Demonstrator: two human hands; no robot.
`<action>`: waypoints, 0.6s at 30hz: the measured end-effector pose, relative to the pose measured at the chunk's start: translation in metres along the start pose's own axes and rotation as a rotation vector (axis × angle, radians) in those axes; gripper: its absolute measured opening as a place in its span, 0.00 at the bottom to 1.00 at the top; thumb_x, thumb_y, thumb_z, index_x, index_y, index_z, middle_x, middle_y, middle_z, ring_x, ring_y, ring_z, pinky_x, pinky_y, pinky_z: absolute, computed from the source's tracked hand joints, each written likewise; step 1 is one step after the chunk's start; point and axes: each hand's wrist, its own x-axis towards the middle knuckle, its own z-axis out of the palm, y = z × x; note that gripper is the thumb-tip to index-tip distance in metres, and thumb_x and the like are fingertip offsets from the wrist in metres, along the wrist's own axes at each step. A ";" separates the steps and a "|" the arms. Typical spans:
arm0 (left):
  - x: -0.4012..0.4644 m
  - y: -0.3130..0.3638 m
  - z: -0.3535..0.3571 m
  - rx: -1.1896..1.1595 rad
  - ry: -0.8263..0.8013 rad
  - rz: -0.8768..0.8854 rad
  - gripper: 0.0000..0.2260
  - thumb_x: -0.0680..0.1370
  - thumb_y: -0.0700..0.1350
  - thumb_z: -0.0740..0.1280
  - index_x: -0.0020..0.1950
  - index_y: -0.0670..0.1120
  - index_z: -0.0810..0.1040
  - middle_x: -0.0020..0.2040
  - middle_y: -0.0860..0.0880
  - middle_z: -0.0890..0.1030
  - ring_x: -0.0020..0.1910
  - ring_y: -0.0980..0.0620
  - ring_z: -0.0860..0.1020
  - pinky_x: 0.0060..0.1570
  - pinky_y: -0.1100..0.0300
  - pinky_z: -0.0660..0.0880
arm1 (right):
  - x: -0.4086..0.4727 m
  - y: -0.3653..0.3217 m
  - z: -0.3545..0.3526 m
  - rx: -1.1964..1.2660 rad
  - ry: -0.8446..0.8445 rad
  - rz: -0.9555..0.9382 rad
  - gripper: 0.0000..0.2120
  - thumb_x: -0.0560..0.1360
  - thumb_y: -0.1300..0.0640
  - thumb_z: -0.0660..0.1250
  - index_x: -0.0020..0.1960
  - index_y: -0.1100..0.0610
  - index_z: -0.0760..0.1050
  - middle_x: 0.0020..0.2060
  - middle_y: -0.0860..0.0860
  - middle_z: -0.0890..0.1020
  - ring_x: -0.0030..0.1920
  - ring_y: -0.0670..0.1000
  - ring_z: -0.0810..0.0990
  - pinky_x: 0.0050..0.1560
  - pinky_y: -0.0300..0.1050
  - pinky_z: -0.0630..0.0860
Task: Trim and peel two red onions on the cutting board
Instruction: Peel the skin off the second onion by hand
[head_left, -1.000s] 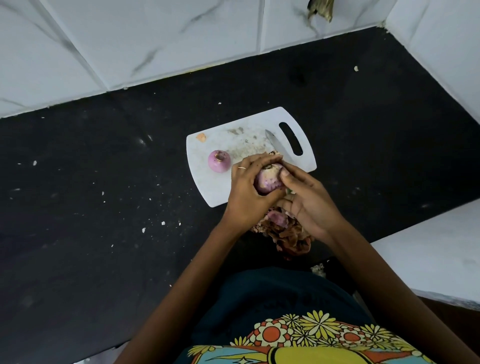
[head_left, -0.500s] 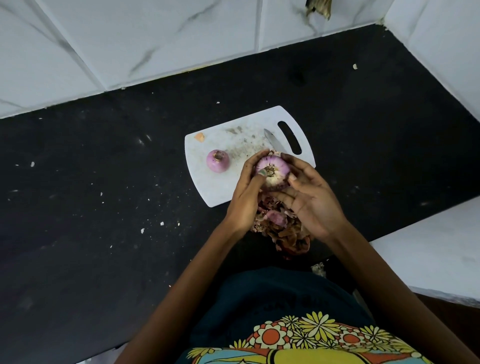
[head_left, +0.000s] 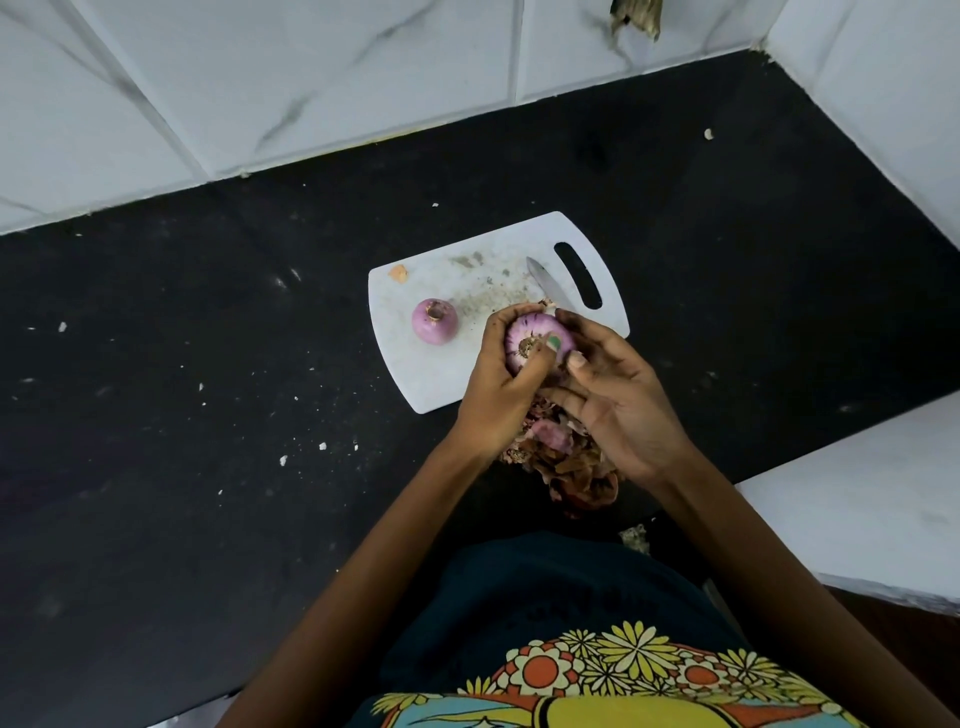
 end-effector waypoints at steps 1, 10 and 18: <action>0.000 0.000 -0.001 0.015 -0.012 0.007 0.14 0.80 0.39 0.63 0.65 0.38 0.68 0.57 0.42 0.76 0.53 0.56 0.77 0.53 0.65 0.74 | -0.001 0.000 0.000 0.002 0.011 0.004 0.26 0.65 0.63 0.68 0.64 0.60 0.73 0.64 0.58 0.77 0.60 0.56 0.78 0.58 0.53 0.78; 0.003 0.005 -0.018 0.188 -0.275 0.000 0.26 0.78 0.34 0.64 0.73 0.40 0.58 0.59 0.54 0.71 0.54 0.68 0.76 0.54 0.71 0.72 | -0.002 0.002 -0.001 0.079 0.045 0.053 0.21 0.71 0.64 0.62 0.64 0.59 0.73 0.60 0.56 0.79 0.55 0.55 0.82 0.48 0.47 0.81; -0.001 -0.001 -0.012 0.085 -0.133 0.013 0.21 0.79 0.34 0.64 0.69 0.38 0.60 0.60 0.45 0.72 0.55 0.61 0.76 0.54 0.66 0.74 | -0.001 0.002 0.009 -0.012 0.079 0.023 0.22 0.72 0.60 0.63 0.65 0.59 0.72 0.61 0.58 0.79 0.56 0.56 0.81 0.53 0.48 0.81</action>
